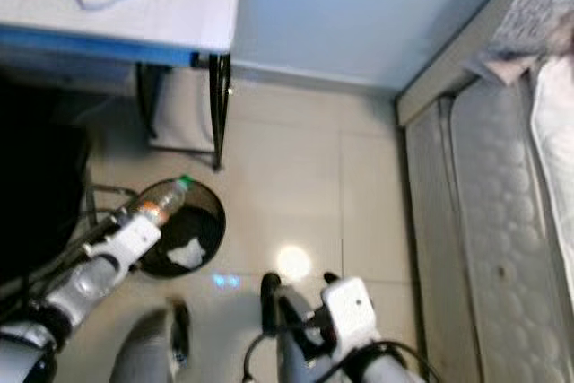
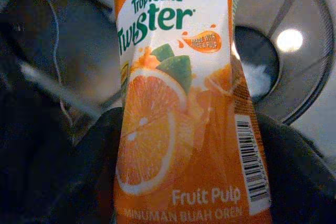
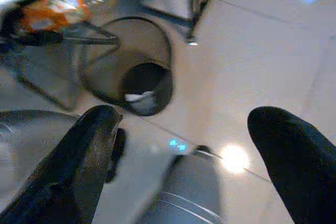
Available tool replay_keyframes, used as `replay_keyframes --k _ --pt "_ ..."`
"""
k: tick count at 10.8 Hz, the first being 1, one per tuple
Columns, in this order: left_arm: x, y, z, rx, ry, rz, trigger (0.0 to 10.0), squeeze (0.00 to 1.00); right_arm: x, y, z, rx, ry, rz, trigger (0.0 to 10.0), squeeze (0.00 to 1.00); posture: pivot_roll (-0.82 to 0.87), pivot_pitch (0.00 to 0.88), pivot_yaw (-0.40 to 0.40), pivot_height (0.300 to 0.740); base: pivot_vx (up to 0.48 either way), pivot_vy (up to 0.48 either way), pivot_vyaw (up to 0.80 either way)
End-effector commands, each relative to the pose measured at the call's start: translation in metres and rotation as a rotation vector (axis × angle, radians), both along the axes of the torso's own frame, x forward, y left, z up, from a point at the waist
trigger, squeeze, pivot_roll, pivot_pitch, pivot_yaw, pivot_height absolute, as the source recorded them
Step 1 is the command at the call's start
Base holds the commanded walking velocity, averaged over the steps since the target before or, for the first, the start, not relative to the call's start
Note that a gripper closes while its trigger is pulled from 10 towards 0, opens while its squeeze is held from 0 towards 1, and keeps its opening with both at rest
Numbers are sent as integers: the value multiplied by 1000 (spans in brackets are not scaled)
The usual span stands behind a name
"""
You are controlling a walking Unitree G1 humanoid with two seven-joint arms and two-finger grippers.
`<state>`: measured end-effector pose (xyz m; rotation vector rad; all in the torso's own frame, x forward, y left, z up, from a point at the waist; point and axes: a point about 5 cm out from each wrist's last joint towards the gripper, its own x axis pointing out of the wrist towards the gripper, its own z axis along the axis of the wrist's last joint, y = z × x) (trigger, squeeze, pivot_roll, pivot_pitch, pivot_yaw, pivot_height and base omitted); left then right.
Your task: Clean up the room
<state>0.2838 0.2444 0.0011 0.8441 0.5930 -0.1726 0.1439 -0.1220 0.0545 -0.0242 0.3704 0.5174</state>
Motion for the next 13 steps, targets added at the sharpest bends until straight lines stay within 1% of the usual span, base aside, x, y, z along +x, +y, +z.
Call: replay_keyframes --k 1,3,4,5,8,10,11,13 --pt "-18 2 -16 3 80 5 10000 0 -8 -2 -6 -6 48 -1 10000 0 -206 405 -115 740 0 0 0" --pt "-19 0 -18 -7 97 3 10000 0 -10 -3 -7 -7 51 1 10000 0 -209 407 -116 740 0 0 0" --pt "-20 -2 -20 -11 115 1 10000 0 -11 -2 -5 18 73 26 10000 0 -220 412 -123 740 0 0 0" --pt "-20 -3 -21 -11 119 2 10000 0 -10 3 -7 -3 60 88 10000 0 -223 413 -122 740 0 0 0" --pt "-16 -8 -19 -2 115 -35 10000 0 2 9 -9 1 47 98 10000 0 -221 417 -123 740 0 0 0" --pt "-16 -10 -20 -3 124 -38 10000 0 -2 11 -8 8 51 104 10000 0 -226 422 -126 740 0 0 0" --pt "-17 -10 -20 -2 125 -39 10000 1000 -5 11 -8 8 57 102 10000 0 -227 423 -129 740 0 0 0" --pt "-19 -8 -21 12 130 -43 10000 1000 -9 9 -9 7 68 93 10000 0 -229 426 -134 740 0 0 0"
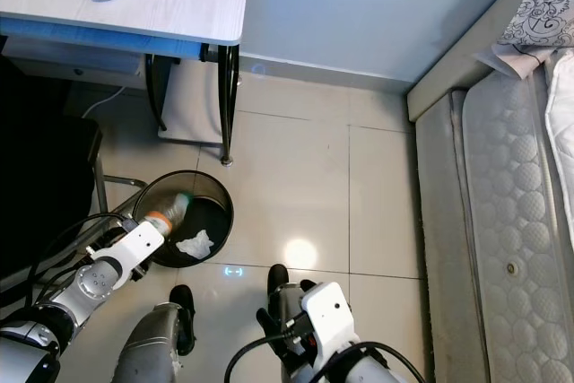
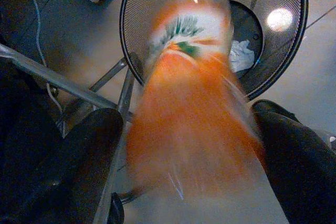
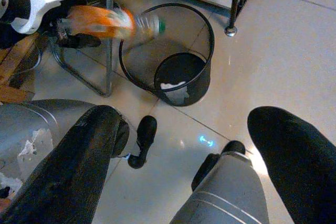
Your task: Clean up the room
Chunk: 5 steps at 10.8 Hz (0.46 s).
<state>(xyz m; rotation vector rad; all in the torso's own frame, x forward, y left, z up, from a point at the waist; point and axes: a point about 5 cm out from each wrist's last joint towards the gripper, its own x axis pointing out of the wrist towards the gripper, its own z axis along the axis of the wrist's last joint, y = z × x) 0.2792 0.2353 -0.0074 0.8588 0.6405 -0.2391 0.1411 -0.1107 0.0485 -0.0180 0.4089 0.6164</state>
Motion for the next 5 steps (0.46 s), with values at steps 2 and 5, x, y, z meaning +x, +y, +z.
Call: replay_keyframes --k 2,5 --pt "-14 2 -12 25 54 -5 10000 1000 -6 -3 -2 -8 26 -8 10000 0 -226 424 -138 740 0 0 0" --pt "-3 2 -2 -55 -20 91 10000 0 6 -7 -3 -10 -2 -57 10000 0 -192 381 -115 740 0 0 0"
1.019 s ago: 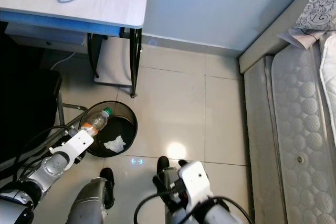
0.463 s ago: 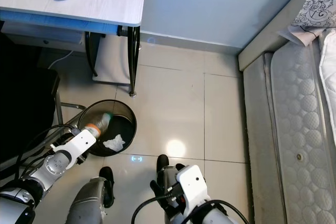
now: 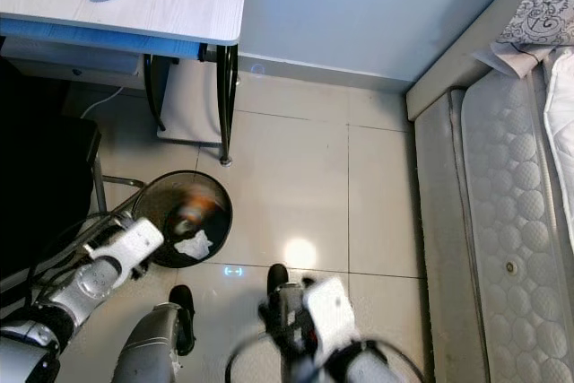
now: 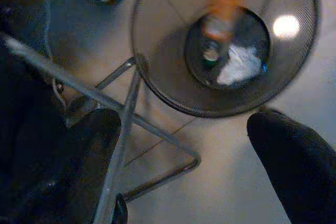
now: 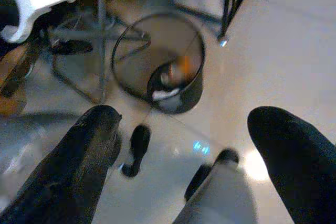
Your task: Clean up the room
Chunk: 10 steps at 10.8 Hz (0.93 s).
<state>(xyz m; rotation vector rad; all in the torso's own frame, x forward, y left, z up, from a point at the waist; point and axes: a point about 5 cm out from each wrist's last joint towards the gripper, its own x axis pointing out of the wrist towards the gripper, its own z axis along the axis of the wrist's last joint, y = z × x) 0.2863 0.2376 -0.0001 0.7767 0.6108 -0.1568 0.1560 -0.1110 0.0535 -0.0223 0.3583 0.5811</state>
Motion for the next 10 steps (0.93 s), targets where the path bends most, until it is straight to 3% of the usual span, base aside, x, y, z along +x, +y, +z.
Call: replay_keyframes --k 1,4,5,6,8,10 --pt "0 -2 -1 -97 -34 86 10000 0 3 -8 -10 -12 29 -53 10000 0 -155 342 -90 740 0 0 0" --pt "22 -13 26 -354 -239 195 10000 0 43 -3 -11 18 -42 -139 10000 0 -55 237 -42 740 0 0 0" --pt "28 -16 43 -461 -375 252 10000 0 63 -6 -11 33 -76 -210 10000 0 -4 178 -38 740 0 0 0" --pt "27 -18 49 -477 -417 250 10000 0 68 -9 -9 33 -93 -235 10000 0 5 160 -36 740 0 0 0" --pt "20 -39 88 -593 -590 238 10000 0 97 -25 5 17 -212 -341 10000 0 45 67 -30 740 0 0 0" --pt "13 -58 116 -671 -648 201 10000 0 111 -38 21 -9 -321 -403 10000 0 51 11 -30 740 0 0 0"
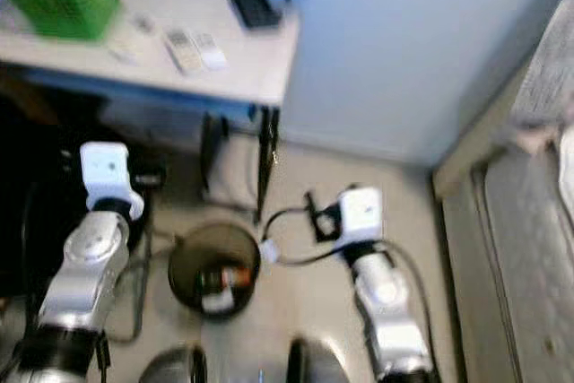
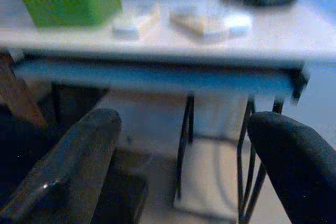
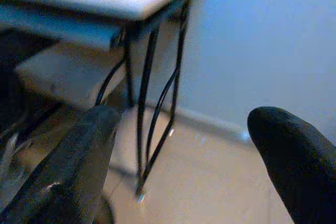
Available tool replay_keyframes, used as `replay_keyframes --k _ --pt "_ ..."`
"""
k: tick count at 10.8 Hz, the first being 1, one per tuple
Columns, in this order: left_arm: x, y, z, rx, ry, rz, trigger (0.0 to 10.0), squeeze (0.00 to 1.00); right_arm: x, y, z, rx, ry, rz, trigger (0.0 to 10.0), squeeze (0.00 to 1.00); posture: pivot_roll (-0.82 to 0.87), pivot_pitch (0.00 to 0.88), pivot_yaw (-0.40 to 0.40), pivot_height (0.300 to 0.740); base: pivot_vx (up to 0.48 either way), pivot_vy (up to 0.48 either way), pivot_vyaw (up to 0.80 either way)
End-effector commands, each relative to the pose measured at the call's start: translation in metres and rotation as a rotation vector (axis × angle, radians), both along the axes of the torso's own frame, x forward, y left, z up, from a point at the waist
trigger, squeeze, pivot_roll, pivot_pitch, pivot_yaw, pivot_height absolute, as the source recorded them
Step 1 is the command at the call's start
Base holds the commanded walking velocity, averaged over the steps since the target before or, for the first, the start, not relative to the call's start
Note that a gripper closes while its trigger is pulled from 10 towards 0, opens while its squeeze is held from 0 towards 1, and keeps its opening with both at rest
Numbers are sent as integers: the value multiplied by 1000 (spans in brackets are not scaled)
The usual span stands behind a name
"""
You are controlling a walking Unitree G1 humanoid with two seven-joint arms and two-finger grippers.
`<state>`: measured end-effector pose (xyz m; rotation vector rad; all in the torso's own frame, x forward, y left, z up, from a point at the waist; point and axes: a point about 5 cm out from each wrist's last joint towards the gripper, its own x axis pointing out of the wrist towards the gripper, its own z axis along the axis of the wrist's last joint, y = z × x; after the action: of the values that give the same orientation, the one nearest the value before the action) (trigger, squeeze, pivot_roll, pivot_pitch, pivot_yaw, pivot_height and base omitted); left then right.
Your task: Clean up the room
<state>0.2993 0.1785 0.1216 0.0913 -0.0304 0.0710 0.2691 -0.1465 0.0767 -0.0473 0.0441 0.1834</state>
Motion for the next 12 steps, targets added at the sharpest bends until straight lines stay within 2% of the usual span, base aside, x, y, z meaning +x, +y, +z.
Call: replay_keyframes --k 1,2,3,4,5,6,7,8,10,12 --pt "-9 -13 12 -40 -33 -44 10000 0 1 -7 6 20 -36 -43 10000 0 46 0 -26 740 0 0 0" --pt "-20 -17 25 -40 -111 -99 10000 0 -4 -11 9 36 -51 -66 10000 0 40 0 -23 740 0 0 0" --pt "-36 -16 20 34 -102 -158 10000 0 -14 -15 7 76 -36 -83 10000 0 23 0 -33 740 0 0 0" --pt "-50 -20 9 95 -29 -205 10000 0 -25 -20 3 120 -21 -84 10000 0 20 0 -39 740 0 0 0" --pt "-46 -24 8 75 -5 -197 10000 0 -25 -22 -1 119 -9 -84 10000 0 21 0 -39 740 0 0 0" --pt "-33 -33 15 65 -24 -214 10000 0 -16 -18 -2 121 -5 -92 10000 0 12 0 -31 740 0 0 0" --pt "-25 -39 22 49 -48 -240 10000 0 -6 -12 1 121 -8 -83 10000 0 11 0 -29 740 0 0 0" --pt "-20 -42 26 54 -59 -274 10000 0 3 -8 3 117 -11 -68 10000 0 7 0 -19 740 0 -480 0" --pt "-19 -52 26 81 -60 -308 10000 0 8 -6 2 110 -12 -59 10000 0 5 0 -12 740 0 -476 0" --pt "-18 -61 25 68 -49 -345 10000 0 11 -1 1 92 -20 -30 10000 0 0 0 -10 740 0 -465 0"
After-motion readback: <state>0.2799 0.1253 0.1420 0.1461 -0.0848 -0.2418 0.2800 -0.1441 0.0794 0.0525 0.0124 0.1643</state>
